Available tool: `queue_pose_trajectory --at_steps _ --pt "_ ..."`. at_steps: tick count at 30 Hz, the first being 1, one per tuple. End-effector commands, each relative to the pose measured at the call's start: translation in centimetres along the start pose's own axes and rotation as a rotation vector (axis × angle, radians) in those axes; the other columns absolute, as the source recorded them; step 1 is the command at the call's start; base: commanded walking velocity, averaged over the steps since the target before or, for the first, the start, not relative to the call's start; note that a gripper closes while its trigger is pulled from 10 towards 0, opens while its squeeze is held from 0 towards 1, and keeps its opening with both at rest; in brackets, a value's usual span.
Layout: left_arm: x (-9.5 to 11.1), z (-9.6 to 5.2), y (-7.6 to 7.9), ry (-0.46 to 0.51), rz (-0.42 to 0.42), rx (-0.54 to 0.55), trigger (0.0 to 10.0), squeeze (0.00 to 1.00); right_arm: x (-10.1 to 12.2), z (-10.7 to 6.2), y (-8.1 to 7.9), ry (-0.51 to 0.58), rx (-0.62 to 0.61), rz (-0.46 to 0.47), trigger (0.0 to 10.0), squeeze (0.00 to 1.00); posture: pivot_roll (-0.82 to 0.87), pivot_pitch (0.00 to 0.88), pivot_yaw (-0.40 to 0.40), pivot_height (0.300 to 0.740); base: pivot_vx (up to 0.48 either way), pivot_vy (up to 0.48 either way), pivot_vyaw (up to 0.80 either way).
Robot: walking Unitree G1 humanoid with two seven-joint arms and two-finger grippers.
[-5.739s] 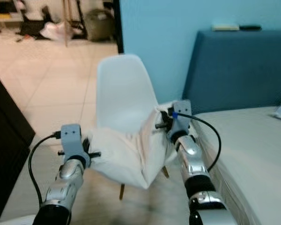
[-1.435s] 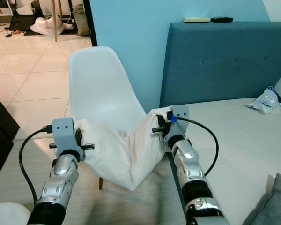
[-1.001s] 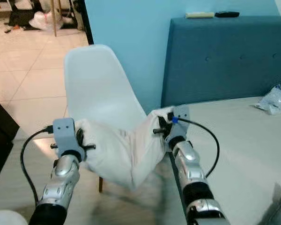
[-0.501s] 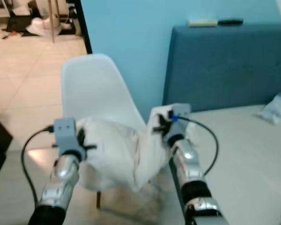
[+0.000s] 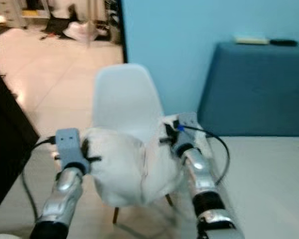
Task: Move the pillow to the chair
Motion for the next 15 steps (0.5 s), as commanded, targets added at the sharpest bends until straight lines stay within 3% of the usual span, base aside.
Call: queue_pose_trajectory --at_steps 1,13,15 --pt "1.3 0.1 1.1 0.046 -0.001 -0.030 10.0 0.00 1.0 0.0 0.5 0.035 -0.008 -0.006 10.0 0.00 0.02 0.047 -0.031 0.740 0.304 0.000 0.00" --pt "1.4 0.5 2.4 0.037 0.011 -0.081 10.0 0.00 0.9 -0.4 1.5 0.034 -0.054 0.009 10.0 0.00 0.02 0.047 -0.016 0.740 0.301 0.000 0.00" --pt "1.4 0.5 2.5 0.036 0.011 -0.086 10.0 0.00 0.8 -0.4 1.7 0.031 -0.060 0.011 10.0 0.00 0.01 0.047 -0.014 0.740 0.296 0.000 -0.80"
Point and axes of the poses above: a point about 5 cm out from each wrist's last joint towards the gripper, its own z axis pointing out of the wrist towards the gripper, its own x axis along the axis of the wrist's last joint, y = z × x, the point moved 6 cm from there along z, pointing out of the wrist towards the gripper, and after that the axes turned 8 degrees about z, right-handed, at the moved point
